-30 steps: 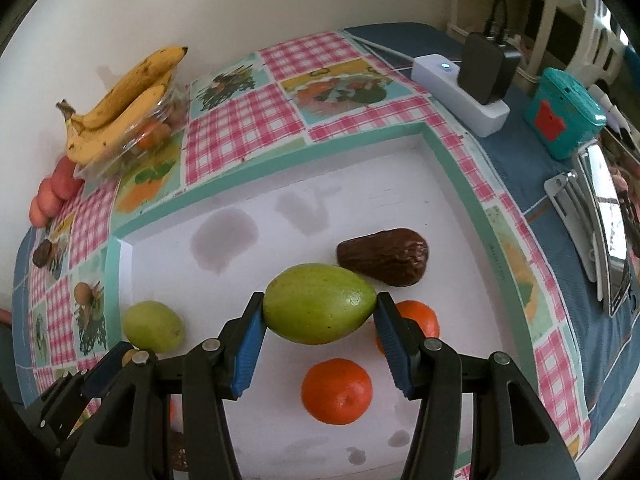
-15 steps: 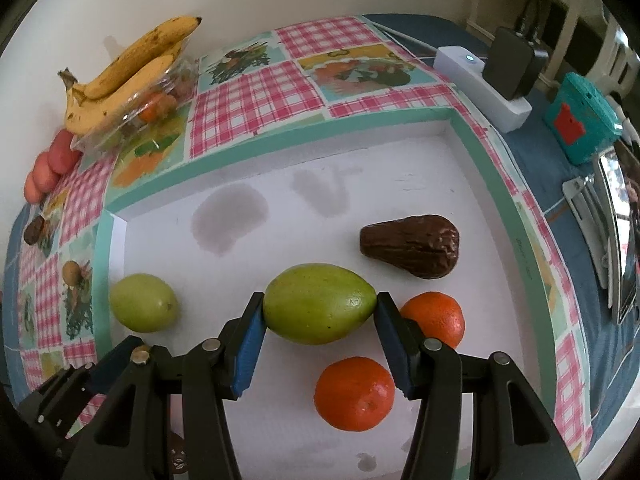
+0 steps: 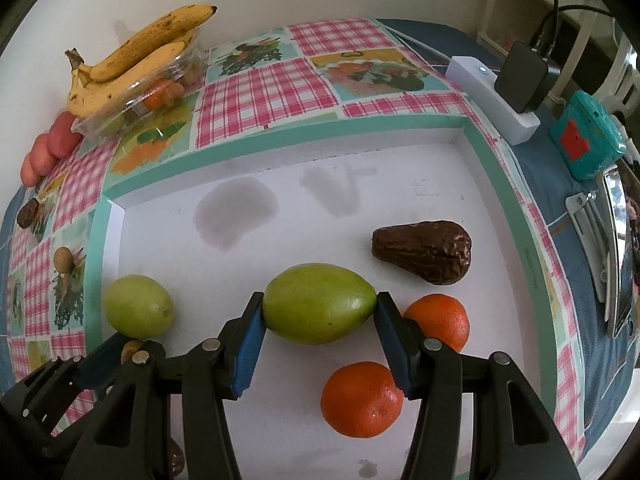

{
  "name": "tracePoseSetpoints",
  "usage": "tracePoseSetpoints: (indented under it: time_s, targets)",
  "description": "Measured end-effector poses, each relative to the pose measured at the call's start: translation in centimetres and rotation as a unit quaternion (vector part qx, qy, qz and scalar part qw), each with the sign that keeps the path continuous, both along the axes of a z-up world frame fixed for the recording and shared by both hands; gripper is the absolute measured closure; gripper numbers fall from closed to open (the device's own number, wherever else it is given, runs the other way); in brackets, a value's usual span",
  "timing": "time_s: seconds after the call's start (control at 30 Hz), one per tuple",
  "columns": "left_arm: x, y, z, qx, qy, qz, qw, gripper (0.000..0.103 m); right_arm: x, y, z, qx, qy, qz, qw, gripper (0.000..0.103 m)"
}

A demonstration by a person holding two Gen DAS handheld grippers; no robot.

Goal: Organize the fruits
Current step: 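Lower and open the left gripper over the tray while the right gripper releases the mango, then move both open tools back toward the remaining fruit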

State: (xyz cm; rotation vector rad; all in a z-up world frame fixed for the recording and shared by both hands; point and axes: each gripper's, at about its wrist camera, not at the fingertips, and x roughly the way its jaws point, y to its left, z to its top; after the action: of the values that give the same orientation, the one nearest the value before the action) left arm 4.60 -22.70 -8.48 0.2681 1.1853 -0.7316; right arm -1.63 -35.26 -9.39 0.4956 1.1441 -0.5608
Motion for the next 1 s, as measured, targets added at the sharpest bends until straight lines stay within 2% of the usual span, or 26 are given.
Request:
tracePoseSetpoints:
  time_s: [0.4,0.5,0.6,0.8,0.87,1.0]
  targets:
    - [0.1,0.1,0.1,0.006,0.008,0.001,0.9999,0.075,0.0,0.0,0.1,-0.004,0.005,-0.001,1.000,0.045]
    - [0.0,-0.1,0.2,0.008,0.009,-0.004,0.9999,0.068,-0.2,-0.1,0.2,-0.001,0.001,-0.006,1.000,0.043]
    - [-0.2,-0.2,0.6,0.003,0.006,-0.008,0.9999,0.058,-0.4,-0.2,0.5,-0.004,-0.001,-0.010,1.000,0.036]
    - [-0.2,0.1,2.1,-0.006,0.000,-0.013,0.9999,0.056,-0.8,-0.3,1.6,-0.011,-0.016,-0.013,1.000,0.036]
    - [-0.1,0.4,2.7,-0.006,-0.004,-0.012,0.9999,0.050,-1.0,-0.4,2.1,-0.014,-0.022,-0.016,1.000,0.036]
    - [0.6,1.4,4.0,-0.003,-0.017,0.005,0.9998,0.048,-1.4,-0.7,2.9,-0.019,-0.033,-0.024,0.999,0.036]
